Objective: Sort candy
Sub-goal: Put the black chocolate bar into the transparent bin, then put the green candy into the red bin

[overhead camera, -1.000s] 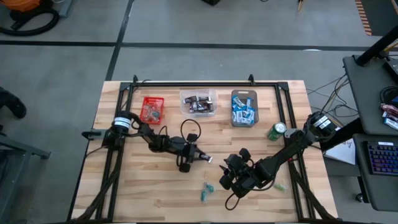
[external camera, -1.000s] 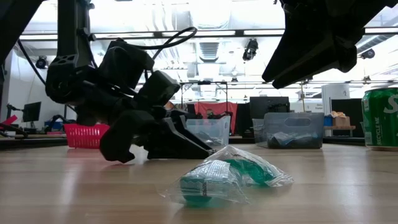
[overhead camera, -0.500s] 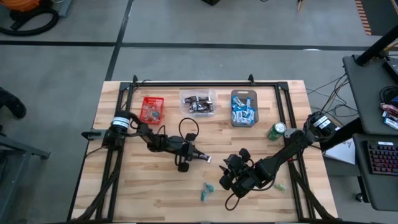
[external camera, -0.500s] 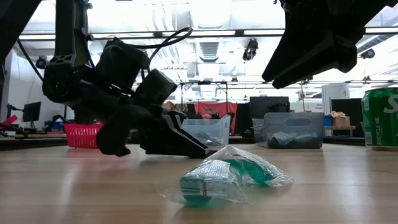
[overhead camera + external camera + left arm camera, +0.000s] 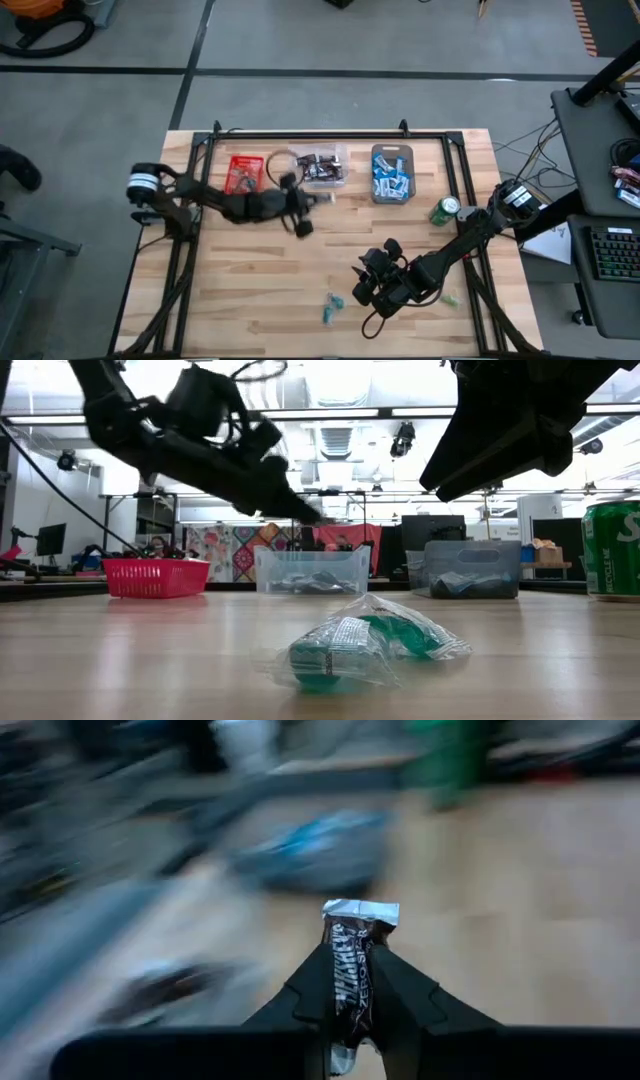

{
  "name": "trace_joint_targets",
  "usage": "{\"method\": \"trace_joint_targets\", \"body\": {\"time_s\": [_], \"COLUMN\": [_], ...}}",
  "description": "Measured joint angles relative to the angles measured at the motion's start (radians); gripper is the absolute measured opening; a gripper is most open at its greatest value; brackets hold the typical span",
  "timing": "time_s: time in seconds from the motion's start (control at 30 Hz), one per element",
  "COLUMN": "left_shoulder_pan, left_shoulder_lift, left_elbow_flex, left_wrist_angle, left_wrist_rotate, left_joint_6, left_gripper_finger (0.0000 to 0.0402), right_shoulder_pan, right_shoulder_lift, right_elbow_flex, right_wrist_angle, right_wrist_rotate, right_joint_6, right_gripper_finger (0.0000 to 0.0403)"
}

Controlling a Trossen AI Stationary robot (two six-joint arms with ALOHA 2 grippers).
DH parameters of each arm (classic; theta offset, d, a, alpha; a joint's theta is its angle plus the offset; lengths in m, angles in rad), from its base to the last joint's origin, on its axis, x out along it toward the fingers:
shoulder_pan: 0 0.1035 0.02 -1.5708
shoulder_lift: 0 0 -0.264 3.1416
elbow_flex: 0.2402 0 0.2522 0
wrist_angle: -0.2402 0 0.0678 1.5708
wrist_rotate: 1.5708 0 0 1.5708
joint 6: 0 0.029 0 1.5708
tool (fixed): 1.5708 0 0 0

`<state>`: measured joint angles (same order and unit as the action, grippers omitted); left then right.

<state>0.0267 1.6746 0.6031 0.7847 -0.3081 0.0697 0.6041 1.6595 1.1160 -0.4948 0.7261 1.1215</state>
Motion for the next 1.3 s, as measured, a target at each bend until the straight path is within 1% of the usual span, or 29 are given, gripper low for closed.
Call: {"method": "trace_joint_targets", "body": {"time_s": [0.07, 0.17, 0.27, 0.3, 0.37, 0.4, 0.47, 0.6, 0.7, 0.77, 0.8, 0.9, 1.03, 1.13, 1.23, 1.3], "left_shoulder_pan": [0.061, 0.171, 0.282, 0.313, 0.356, 0.368, 0.375, 0.375, 0.371, 0.358, 0.347, 0.295, 0.2, 0.118, 0.04, -0.007], "left_shoulder_lift": [-0.032, -0.054, -0.037, -0.029, -0.019, -0.015, -0.003, 0.005, -0.002, -0.011, -0.015, -0.024, -0.035, -0.056, -0.084, -0.105], "left_elbow_flex": [0.01, 0.043, 0.08, 0.091, 0.12, 0.13, 0.144, 0.149, 0.147, 0.147, 0.147, 0.14, 0.124, 0.111, 0.101, 0.096], "left_wrist_angle": [-0.071, -0.113, -0.172, -0.203, -0.244, -0.261, -0.285, -0.29, -0.295, -0.317, -0.323, -0.337, -0.34, -0.338, -0.336, -0.337], "left_wrist_rotate": [-0.048, -0.05, -0.046, -0.027, 0.056, 0.09, 0.114, 0.11, 0.11, 0.108, 0.108, 0.109, 0.108, 0.109, 0.108, 0.108], "left_joint_6": [0.017, 0.037, -0.014, -0.021, -0.03, -0.034, -0.035, -0.026, -0.027, -0.027, -0.027, -0.027, -0.019, -0.01, -0.009, -0.008], "left_gripper_finger": [0.0025, 0.0023, 0.0026, 0.0029, 0.0036, 0.004, 0.0049, 0.0064, 0.0072, 0.0073, 0.0074, 0.0074, 0.0074, 0.0074, 0.0071, 0.007], "right_shoulder_pan": [0.0, 0.0, 0.0, 0.0, 0.0, 0.0, 0.0, 0.0, 0.0, 0.0, 0.0, 0.0, 0.008, 0.029, 0.05, 0.06], "right_shoulder_lift": [0.0, 0.0, 0.0, 0.0, 0.0, 0.0, 0.0, 0.0, 0.0, 0.0, 0.0, -0.001, -0.001, -0.001, -0.001, -0.001], "right_elbow_flex": [0.0, 0.0, -0.001, -0.001, -0.001, -0.001, -0.001, -0.002, -0.002, 0.002, 0.005, 0.009, 0.01, 0.01, 0.01, 0.01], "right_wrist_angle": [0.0, 0.002, 0.006, 0.007, 0.007, 0.006, 0.007, 0.006, 0.004, -0.001, 0.0, -0.003, -0.057, -0.18, -0.342, -0.448], "right_wrist_rotate": [0.0, 0.0, 0.0, 0.0, 0.0, 0.0, 0.0, -0.01, -0.06, -0.13, -0.182, -0.381, -0.646, -0.813, -0.983, -1.061], "right_joint_6": [0.0, -0.001, -0.01, -0.01, -0.01, -0.01, -0.01, -0.015, 0.0, 0.027, 0.042, 0.105, 0.283, 0.396, 0.441, 0.45], "right_gripper_finger": [0.0151, 0.0151, 0.0151, 0.0151, 0.0151, 0.0151, 0.0151, 0.0151, 0.0151, 0.0151, 0.0151, 0.0151, 0.0151, 0.0151, 0.0151, 0.0151]}}
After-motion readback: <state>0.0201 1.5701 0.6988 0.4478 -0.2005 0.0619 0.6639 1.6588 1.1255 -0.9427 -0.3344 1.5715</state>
